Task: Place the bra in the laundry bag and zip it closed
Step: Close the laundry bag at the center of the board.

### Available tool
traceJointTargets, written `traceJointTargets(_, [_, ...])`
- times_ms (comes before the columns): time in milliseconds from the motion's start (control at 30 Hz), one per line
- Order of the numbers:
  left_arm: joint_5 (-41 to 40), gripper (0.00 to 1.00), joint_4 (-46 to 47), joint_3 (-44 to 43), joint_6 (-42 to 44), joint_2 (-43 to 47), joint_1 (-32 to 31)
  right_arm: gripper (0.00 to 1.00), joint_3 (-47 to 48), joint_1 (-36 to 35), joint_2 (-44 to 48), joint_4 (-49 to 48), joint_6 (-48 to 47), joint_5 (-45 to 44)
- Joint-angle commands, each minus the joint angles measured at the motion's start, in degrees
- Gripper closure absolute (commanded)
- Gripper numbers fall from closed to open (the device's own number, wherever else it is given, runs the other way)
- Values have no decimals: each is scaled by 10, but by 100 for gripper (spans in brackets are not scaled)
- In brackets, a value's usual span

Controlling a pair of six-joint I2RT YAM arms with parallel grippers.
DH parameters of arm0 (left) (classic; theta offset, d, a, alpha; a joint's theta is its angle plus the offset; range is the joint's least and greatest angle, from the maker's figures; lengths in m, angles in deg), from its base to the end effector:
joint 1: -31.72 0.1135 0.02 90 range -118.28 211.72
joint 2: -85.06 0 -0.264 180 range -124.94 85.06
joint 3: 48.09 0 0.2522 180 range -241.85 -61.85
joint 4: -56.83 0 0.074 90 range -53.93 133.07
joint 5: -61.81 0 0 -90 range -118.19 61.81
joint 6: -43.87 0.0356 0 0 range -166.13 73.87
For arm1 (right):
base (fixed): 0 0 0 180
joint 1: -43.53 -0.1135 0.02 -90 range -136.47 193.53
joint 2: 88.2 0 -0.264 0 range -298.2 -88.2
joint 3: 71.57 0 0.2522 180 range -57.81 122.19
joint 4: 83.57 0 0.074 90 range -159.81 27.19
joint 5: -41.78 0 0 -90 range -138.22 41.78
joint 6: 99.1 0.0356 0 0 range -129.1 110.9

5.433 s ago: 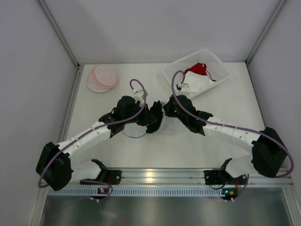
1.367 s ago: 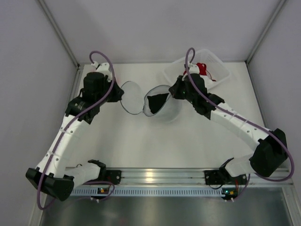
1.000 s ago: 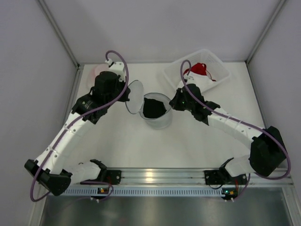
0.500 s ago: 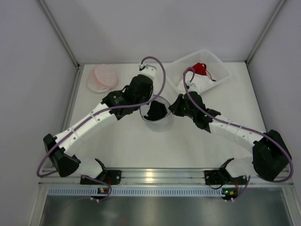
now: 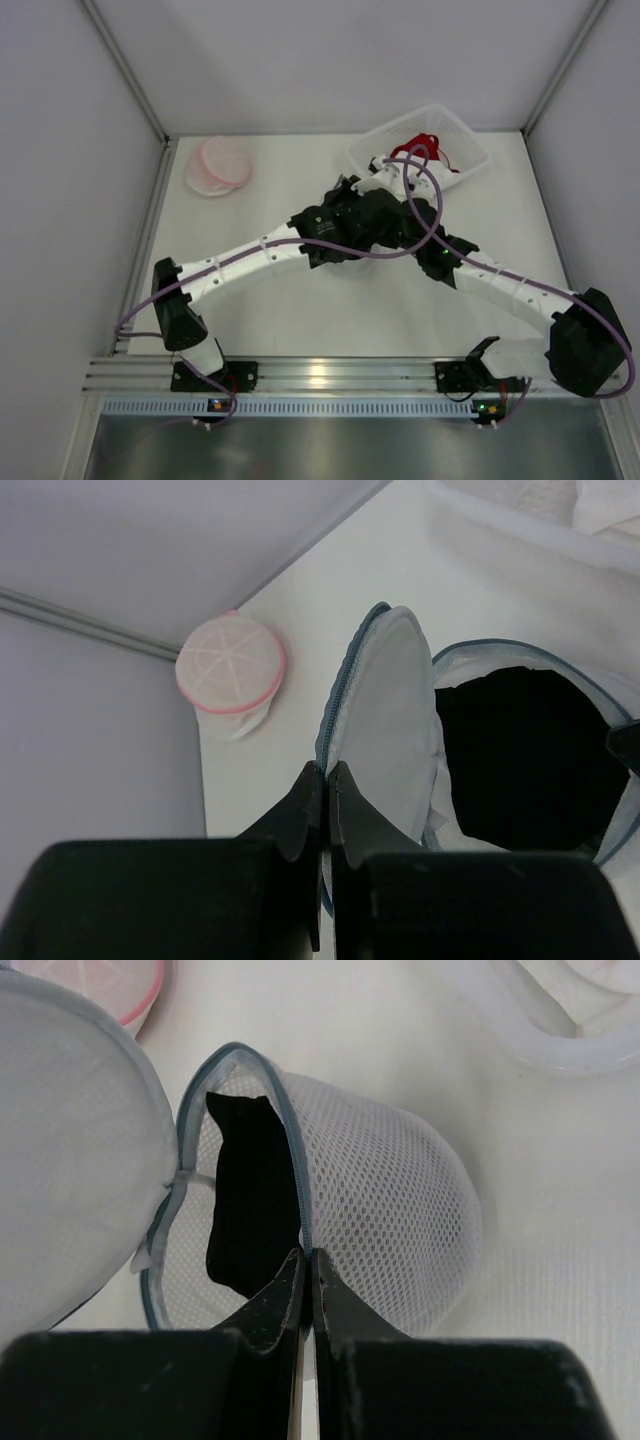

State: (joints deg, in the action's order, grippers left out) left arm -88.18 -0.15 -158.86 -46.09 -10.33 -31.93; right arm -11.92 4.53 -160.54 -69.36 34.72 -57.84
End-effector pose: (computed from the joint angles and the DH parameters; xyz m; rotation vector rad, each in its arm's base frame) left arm 0.1859 -0.3059 0.3823 0.5765 1.8506 0.4760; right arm 0.2239 0.1736 0.2603 0.1977 2.1043 0.7240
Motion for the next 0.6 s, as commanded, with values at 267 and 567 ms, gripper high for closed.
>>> traceJointTargets(267, [-124, 100, -3, 45, 26, 42, 18, 100, -24, 1, 63, 16, 12, -29])
traceJointTargets(567, [-91, 100, -3, 59, 2, 35, 26, 100, -26, 1, 41, 3, 26, 3])
